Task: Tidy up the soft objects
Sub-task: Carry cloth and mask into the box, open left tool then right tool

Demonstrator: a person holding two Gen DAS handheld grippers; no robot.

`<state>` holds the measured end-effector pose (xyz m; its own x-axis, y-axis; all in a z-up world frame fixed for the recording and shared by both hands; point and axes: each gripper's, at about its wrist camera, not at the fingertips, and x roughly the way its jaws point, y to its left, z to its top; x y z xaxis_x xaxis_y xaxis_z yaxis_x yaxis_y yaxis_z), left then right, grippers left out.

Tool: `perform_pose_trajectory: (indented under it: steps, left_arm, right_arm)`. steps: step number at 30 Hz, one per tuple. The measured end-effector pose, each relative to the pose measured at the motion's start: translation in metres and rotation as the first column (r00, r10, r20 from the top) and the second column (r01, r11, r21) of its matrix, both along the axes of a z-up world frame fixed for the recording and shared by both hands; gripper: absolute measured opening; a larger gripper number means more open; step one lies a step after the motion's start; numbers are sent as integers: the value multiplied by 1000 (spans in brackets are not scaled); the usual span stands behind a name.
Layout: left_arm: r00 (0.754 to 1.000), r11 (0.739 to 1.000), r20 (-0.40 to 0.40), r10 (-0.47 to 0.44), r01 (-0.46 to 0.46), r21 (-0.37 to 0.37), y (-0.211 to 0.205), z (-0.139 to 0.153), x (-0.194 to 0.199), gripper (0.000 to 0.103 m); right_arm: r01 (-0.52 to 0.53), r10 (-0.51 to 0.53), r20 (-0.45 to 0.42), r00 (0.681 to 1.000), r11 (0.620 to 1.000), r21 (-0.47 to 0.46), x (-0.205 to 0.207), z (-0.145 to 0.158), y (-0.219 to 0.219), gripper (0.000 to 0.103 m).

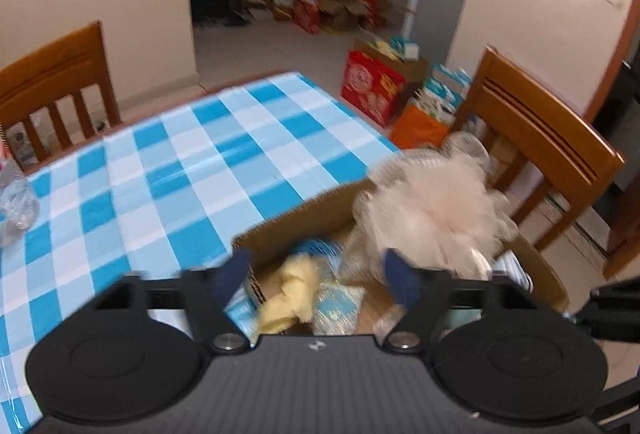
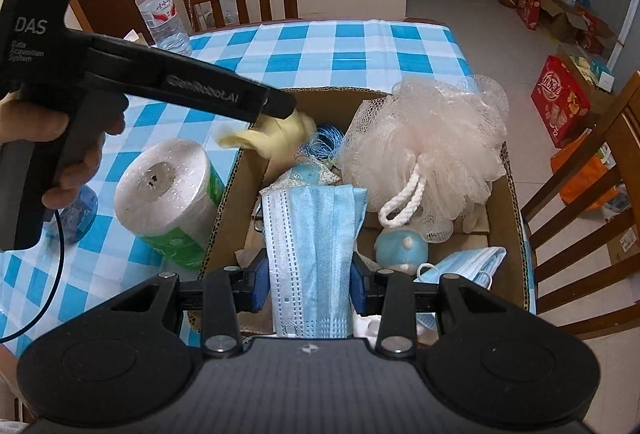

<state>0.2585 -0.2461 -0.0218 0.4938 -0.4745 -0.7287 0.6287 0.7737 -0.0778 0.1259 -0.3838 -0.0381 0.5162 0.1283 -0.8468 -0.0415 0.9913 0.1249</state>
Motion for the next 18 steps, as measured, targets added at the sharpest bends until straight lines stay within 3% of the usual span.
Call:
perform_pose_trajectory:
  steps: [8,15,18]
  left_arm:
    - [994,1000,104,17,-17,2,25,21,-31,97]
    - [969,984,188,161,-172,46,68,25,-70,102]
    - [961,972,189,201,-219,82,81,20,-83,102]
  right_arm:
    - [-6,6,7,1000,1000,-4,9,-4,2,44]
    - [-8,8,9,1000,999,-31,19,-5,14,45]
    - [13,-12,17,1000,998,-64,22,-8,21,64]
